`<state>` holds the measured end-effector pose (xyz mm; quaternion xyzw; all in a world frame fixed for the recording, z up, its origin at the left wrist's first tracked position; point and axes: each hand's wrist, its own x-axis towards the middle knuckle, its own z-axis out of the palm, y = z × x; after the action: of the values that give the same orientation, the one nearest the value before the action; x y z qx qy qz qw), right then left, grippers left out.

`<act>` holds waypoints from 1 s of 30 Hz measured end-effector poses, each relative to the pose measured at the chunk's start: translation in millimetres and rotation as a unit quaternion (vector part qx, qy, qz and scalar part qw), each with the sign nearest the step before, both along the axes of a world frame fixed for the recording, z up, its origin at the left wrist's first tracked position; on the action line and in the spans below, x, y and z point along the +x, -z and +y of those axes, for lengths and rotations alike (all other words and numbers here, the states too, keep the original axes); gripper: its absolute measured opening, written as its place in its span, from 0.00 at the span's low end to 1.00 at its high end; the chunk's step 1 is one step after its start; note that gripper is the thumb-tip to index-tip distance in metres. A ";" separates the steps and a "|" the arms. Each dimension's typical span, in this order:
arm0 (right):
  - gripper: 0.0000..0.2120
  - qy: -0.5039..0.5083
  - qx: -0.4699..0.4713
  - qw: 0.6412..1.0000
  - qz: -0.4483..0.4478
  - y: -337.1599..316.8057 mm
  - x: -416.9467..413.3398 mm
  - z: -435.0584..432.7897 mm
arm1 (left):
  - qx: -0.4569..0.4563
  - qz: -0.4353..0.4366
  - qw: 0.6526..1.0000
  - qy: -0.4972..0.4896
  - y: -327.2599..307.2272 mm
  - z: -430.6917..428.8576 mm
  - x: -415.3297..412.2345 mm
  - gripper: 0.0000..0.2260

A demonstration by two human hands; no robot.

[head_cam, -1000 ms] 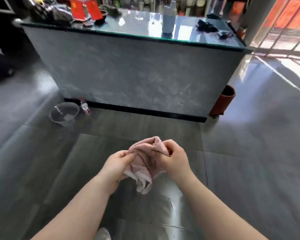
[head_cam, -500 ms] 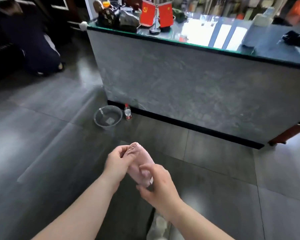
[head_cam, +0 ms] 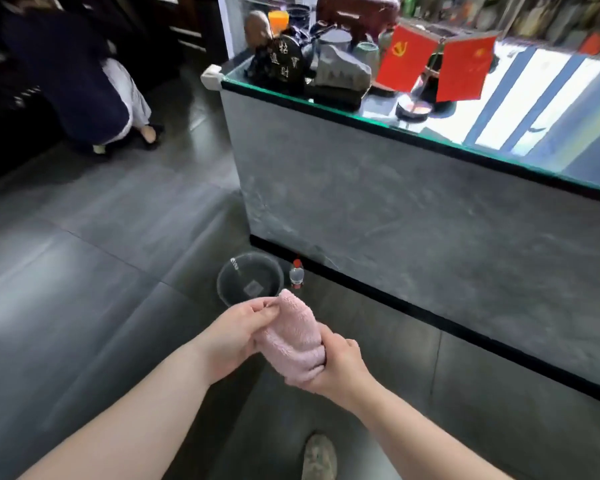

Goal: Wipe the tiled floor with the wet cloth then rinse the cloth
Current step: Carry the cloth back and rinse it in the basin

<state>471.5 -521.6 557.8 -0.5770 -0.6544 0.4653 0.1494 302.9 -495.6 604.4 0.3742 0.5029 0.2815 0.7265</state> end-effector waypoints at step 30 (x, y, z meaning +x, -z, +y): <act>0.17 -0.213 0.042 0.889 -0.402 500.9 -219.8 387.1 | 0.216 0.486 0.682 0.502 546.1 388.2 -185.4 0.11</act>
<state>251.7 -134.5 56.9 -0.5545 -0.7845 0.1865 -0.2055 117.5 -107.5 58.3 0.8018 0.4470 -0.2459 0.3113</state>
